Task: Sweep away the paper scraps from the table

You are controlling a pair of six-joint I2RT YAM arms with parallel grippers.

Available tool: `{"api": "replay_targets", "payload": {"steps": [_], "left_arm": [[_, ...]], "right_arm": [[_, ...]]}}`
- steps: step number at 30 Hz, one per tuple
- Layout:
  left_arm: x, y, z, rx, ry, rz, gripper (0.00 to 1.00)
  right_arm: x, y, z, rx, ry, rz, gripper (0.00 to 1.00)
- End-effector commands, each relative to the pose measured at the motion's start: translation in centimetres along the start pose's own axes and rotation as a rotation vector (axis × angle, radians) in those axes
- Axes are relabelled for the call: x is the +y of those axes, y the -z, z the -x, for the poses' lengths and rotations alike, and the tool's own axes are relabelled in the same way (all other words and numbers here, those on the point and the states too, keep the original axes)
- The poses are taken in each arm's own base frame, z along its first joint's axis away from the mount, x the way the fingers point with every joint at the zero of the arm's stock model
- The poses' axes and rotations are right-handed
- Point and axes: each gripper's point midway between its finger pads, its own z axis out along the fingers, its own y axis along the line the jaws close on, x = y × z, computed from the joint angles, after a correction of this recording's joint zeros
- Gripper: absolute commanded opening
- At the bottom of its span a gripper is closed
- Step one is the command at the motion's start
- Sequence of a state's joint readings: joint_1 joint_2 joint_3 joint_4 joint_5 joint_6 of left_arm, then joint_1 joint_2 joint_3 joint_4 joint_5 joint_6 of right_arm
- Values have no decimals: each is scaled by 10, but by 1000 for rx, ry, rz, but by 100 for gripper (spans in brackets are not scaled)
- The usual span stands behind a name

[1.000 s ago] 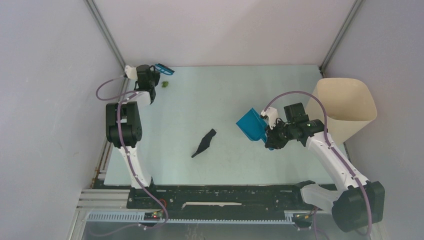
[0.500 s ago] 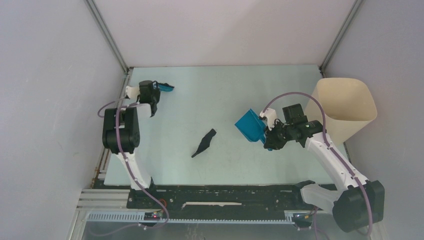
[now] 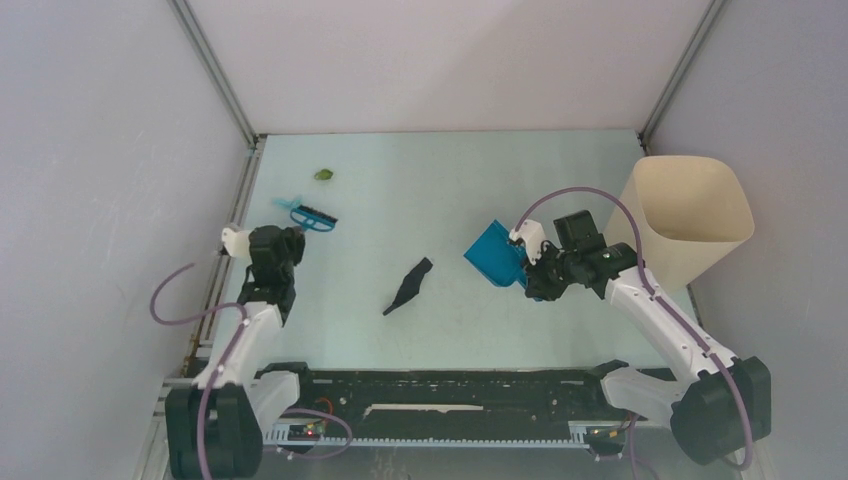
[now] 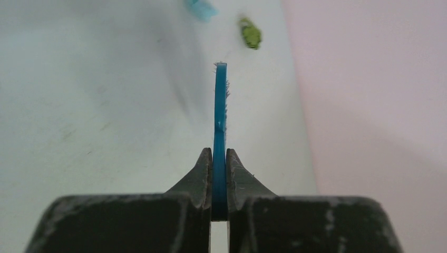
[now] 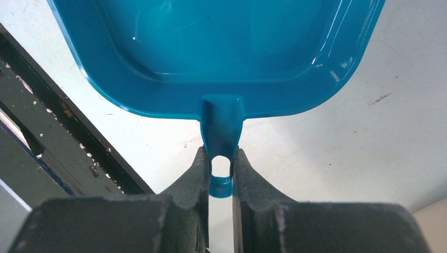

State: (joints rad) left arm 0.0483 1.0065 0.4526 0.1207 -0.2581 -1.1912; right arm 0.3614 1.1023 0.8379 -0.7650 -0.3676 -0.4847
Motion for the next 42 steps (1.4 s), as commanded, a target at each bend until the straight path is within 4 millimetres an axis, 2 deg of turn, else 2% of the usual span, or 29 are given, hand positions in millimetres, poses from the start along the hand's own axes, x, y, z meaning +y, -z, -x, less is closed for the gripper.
{"api": "replay_targets", "payload": {"steps": [1, 3, 5, 6, 8, 10, 13, 16, 19, 24, 29, 33, 36, 39, 42], "left_arm": [[-56, 32, 55, -159, -144, -104, 0], [-72, 38, 77, -241, -177, -107, 0], [-78, 35, 91, -288, -239, -61, 0], [-82, 31, 98, -308, -323, -38, 0], [-97, 8, 108, -313, -532, 36, 0], [-90, -17, 110, -245, -738, 182, 1], [-73, -49, 96, -92, -1008, 328, 0], [-60, -73, 86, 16, -1218, 451, 0], [-63, -88, 67, 65, -1436, 507, 0], [-65, -109, 37, 120, -1674, 560, 0], [-60, -131, -3, 221, -1789, 539, 0], [-65, -132, -34, 300, -1841, 461, 0], [-66, -121, -57, 358, -1850, 395, 0], [-67, -99, -88, 443, -1844, 287, 0], [-74, -63, -119, 548, -1790, 162, 0]], "right_arm": [[-2, 2, 8, -34, 22, -25, 10], [-2, 3, 9, -35, 24, -29, 10], [-3, 3, 9, -37, 25, -32, 10], [-3, 3, 9, -38, 26, -35, 10], [-5, 3, 7, -34, 27, -44, 10], [-8, 2, 5, -26, 22, -57, 10], [-8, 1, 3, -22, 16, -53, 10], [-9, -1, 2, -10, 22, -52, 11], [-9, -5, 0, 12, 34, -55, 10], [-9, -8, -4, 31, 38, -53, 10], [-10, -10, -6, 41, 39, -56, 10], [-11, -11, -7, 47, 40, -58, 10], [-12, -10, -6, 43, 42, -63, 10], [-12, -9, -6, 42, 45, -66, 10], [-12, -8, -6, 39, 46, -69, 10]]}}
